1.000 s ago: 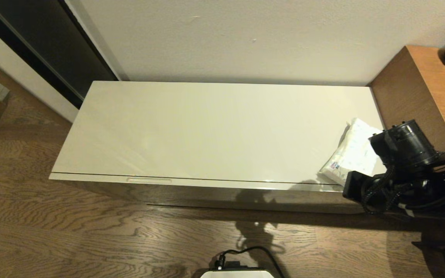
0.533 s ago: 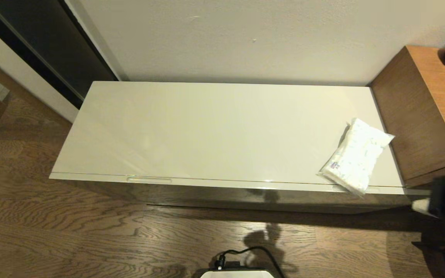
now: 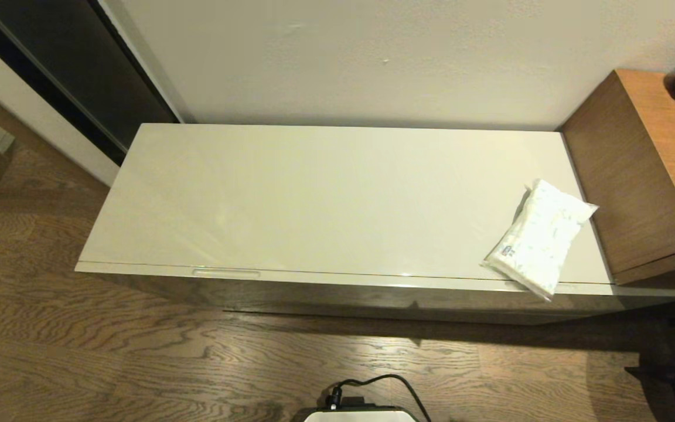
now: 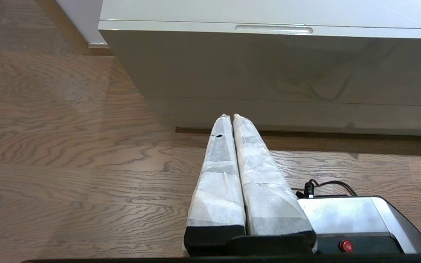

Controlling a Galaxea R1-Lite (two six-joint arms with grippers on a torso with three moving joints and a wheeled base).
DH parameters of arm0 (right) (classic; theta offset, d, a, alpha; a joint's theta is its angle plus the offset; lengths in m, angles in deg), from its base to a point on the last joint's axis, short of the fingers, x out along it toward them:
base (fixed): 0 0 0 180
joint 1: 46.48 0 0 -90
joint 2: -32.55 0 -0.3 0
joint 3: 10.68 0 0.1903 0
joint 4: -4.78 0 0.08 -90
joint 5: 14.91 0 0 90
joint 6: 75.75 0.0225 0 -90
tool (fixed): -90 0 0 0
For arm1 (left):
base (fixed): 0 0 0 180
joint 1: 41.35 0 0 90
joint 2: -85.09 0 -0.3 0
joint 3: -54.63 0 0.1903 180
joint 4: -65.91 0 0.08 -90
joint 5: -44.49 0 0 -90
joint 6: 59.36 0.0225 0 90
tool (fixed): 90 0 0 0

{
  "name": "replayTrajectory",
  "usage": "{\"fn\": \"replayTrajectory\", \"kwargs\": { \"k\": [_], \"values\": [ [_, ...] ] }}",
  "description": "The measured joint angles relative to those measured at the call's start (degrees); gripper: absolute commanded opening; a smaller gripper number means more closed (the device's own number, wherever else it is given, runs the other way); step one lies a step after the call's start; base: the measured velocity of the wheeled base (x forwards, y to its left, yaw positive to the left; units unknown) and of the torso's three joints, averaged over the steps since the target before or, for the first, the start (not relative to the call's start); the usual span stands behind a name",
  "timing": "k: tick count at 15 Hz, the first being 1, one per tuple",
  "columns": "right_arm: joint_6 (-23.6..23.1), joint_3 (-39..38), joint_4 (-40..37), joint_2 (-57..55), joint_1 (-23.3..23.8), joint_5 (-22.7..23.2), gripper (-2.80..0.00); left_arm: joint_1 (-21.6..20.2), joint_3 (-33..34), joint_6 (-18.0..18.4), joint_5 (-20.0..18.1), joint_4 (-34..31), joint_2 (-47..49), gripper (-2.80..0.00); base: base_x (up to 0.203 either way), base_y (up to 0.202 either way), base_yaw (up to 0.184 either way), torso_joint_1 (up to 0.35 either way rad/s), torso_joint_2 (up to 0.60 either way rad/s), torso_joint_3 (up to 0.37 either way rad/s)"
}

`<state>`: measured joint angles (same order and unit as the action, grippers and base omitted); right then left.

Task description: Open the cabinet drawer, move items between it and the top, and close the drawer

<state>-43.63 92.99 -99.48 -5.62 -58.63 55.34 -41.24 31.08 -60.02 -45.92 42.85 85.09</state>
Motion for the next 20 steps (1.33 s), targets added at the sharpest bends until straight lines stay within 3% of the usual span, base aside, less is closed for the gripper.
{"fn": "replayTrajectory", "kwargs": {
  "k": [2,4,9,12,14,16,20],
  "values": [
    [-9.2,3.0,-4.7,6.9,4.7,2.6,-2.80,0.0,0.0,0.0,0.0,0.0,0.0,-2.80,0.000,0.000,0.000,0.000,0.00,0.000],
    [-16.3,0.4,-6.0,13.9,7.2,4.4,-2.80,0.0,0.0,0.0,0.0,0.0,0.0,-2.80,0.000,0.000,0.000,0.000,0.00,0.000],
    [-24.8,-6.0,-5.9,23.6,12.9,9.9,-2.80,0.0,0.0,0.0,-0.1,0.0,0.0,-2.80,0.000,0.000,0.000,0.000,0.00,0.000],
    [-27.1,-9.1,-4.4,28.1,13.5,11.4,-2.80,0.0,0.0,0.0,0.0,0.0,0.0,-2.80,0.000,0.000,0.000,0.000,0.00,0.000],
    [-30.0,-13.6,1.4,31.3,13.2,10.9,-2.80,0.0,0.0,0.0,0.0,0.0,0.0,-2.80,0.000,0.000,0.000,0.000,0.00,0.000],
    [-32.4,-22.6,12.8,34.1,13.0,10.0,-2.80,0.0,0.0,0.0,0.0,0.0,0.0,-2.80,0.000,0.000,0.000,0.000,0.00,0.000],
    [-32.1,-36.0,36.4,37.4,12.9,9.4,-2.80,-0.1,0.0,0.0,-0.1,0.0,0.0,-2.80,0.000,0.000,0.000,0.000,0.00,0.000]
  ]
}}
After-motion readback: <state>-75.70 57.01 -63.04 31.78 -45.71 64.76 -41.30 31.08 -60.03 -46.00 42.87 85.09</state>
